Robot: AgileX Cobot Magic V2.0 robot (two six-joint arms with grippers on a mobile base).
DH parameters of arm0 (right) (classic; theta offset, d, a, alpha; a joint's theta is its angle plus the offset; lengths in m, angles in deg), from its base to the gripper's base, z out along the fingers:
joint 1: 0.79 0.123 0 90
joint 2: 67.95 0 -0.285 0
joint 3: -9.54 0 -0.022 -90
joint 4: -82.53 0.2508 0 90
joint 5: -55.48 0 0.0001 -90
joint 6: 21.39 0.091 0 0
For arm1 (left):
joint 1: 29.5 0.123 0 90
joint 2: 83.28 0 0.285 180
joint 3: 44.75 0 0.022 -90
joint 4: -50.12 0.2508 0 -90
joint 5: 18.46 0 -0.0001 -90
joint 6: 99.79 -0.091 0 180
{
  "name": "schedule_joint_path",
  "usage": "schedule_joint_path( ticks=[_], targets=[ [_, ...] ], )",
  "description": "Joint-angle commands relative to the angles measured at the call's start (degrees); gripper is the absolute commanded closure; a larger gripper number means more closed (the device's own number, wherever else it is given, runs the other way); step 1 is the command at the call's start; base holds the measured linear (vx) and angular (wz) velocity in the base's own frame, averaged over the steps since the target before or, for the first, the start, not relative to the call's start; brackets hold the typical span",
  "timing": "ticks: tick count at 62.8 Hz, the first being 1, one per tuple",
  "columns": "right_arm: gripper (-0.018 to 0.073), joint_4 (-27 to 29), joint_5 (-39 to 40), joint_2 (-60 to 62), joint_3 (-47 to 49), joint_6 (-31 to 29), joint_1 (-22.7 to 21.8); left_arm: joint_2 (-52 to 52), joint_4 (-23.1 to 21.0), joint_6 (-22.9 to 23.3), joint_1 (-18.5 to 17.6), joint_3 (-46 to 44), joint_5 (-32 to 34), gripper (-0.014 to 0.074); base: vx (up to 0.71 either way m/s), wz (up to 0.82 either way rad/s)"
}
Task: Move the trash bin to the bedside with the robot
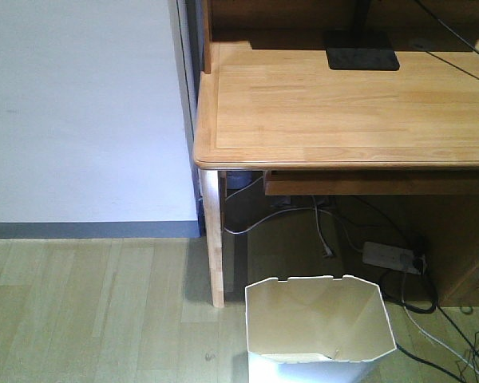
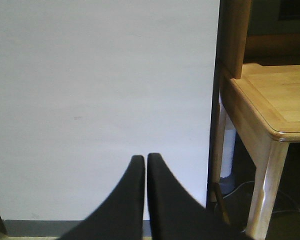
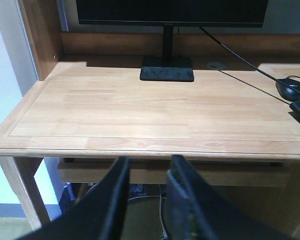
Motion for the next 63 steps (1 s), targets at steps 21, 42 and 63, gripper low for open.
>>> schedule_joint_path(
  ticks=[21, 42, 63],
  targets=[
    [0.0062, -0.53, 4.37, -0.57, 1.99, -0.03, -0.04, 0.78, -0.24, 0.00, 0.06, 1.08, 4.06, 0.0603, 0.00, 0.00],
    [0.0067, 1.00, -4.97, -5.93, 7.33, 2.55, 0.07, 0.78, -0.24, 0.00, 0.06, 1.08, 4.06, 0.0603, 0.00, 0.00],
    [0.0067, 2.19, -22.28, -18.37, 22.21, 1.25, 0.07, 0.78, -0.24, 0.00, 0.06, 1.08, 4.06, 0.0603, 0.00, 0.00]
  ],
)
